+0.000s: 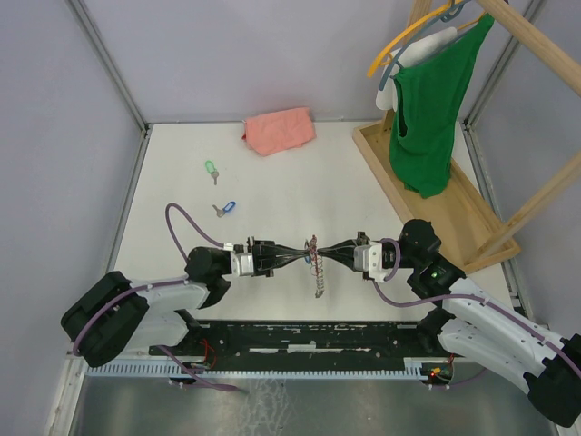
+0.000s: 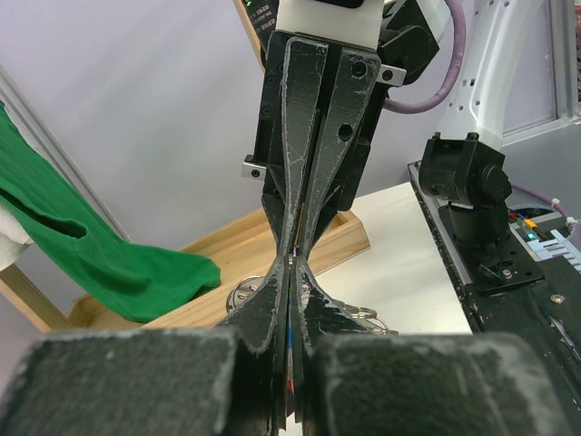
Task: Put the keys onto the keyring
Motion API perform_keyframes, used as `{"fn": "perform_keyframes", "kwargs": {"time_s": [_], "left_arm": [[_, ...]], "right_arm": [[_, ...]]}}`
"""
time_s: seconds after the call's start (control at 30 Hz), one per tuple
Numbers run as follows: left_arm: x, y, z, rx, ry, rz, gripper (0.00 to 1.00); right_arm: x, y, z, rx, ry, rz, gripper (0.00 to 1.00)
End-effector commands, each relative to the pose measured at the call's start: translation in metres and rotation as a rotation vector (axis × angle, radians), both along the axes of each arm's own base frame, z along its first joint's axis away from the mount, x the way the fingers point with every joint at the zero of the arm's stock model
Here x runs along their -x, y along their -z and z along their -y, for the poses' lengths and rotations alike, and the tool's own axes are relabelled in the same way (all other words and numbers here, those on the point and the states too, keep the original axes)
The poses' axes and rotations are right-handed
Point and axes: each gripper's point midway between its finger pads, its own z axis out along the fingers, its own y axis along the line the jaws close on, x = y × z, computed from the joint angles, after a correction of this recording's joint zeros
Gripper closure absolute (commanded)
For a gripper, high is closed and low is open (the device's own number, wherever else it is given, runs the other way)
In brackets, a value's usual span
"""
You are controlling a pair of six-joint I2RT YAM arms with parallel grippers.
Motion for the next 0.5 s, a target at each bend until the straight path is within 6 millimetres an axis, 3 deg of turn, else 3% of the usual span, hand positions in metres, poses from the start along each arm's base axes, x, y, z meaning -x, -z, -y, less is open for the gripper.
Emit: {"fn": "perform_keyframes", "kwargs": {"time_s": [0.0, 0.47], "left_arm": [[0.002, -0.015, 0.002, 0.032, 0.020, 0.016, 0.97], [-0.003, -0.004, 0.009, -0.026, 0.041, -0.105, 0.97]], "right_arm": [[0.003, -0.028, -0.001, -0.070, -0.016, 0.079, 0.99], [0.003, -0.033, -0.001, -0.096, -0.010, 0.086, 0.99]]}}
